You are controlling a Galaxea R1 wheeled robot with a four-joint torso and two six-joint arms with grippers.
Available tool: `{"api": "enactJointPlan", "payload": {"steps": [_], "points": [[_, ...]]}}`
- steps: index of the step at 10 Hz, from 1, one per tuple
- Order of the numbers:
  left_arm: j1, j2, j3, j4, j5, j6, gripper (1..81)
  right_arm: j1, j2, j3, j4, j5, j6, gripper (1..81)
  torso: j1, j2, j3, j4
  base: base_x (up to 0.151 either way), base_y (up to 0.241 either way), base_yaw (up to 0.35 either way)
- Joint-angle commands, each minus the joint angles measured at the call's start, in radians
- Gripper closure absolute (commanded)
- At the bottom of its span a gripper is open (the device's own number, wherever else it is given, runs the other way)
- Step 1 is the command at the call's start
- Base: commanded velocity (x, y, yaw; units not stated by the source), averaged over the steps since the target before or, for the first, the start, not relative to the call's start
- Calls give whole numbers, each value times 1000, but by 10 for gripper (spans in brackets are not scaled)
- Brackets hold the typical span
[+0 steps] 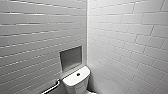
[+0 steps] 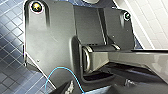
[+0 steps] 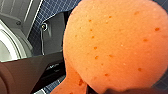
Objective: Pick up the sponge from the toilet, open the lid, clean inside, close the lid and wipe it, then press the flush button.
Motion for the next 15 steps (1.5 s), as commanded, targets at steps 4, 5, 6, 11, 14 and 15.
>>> {"api": "enactJointPlan", "payload": {"steps": [4, 5, 6, 11, 14, 15], "points": [[-43, -8, 13, 3, 55, 8, 10, 38, 1, -9, 12, -58, -6, 811, 0, 0, 0, 0, 93, 0, 0], [-42, -8, 13, 3, 55, 8, 10, 38, 1, -9, 12, -58, -6, 811, 0, 0, 0, 0, 93, 0, 0], [-42, -8, 13, 3, 55, 8, 10, 38, 1, -9, 12, -58, -6, 811, 0, 0, 0, 0, 93, 0, 0], [-43, -8, 13, 3, 55, 8, 10, 38, 2, -9, 12, -58, -8, 811, 0, 0, 0, 0, 90, 0, 0], [-43, -11, 13, 3, 56, 6, 10, 36, -1, -7, 11, -58, -8, 811, 2, 1, 0, 0, 0, 0, 0], [-42, -11, 16, 3, 56, 6, 10, 36, -7, 0, 11, -58, -8, 811, 2, 1, 0, 0, 0, 0, 0]]}}
